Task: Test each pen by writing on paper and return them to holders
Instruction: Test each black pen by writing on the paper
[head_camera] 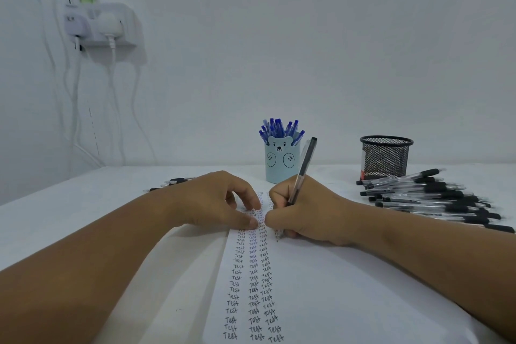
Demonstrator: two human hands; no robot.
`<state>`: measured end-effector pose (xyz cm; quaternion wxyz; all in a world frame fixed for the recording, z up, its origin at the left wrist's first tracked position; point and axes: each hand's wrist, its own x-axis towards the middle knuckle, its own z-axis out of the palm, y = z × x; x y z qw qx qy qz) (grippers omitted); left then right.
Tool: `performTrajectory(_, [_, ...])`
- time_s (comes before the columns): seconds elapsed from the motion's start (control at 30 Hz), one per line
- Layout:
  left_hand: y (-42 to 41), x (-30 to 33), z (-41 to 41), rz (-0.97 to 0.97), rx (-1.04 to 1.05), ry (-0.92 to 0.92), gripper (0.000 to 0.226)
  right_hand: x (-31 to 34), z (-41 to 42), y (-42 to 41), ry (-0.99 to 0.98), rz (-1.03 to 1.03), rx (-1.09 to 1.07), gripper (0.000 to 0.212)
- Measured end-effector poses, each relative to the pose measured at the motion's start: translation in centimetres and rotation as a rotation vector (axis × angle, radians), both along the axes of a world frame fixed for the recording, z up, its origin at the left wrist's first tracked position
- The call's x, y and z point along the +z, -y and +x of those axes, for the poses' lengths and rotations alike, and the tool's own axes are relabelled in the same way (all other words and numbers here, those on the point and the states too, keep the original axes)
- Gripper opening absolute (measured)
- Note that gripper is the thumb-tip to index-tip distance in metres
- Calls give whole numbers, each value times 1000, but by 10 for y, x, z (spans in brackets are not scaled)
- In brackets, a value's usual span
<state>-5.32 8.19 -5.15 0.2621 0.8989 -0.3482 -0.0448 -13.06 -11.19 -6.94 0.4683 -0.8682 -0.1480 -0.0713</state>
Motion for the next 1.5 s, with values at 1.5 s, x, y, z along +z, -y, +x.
performTrajectory(1.5, [-1, -1, 3, -3, -21, -12, 23, 0, 4, 3, 23, -47, 21, 43])
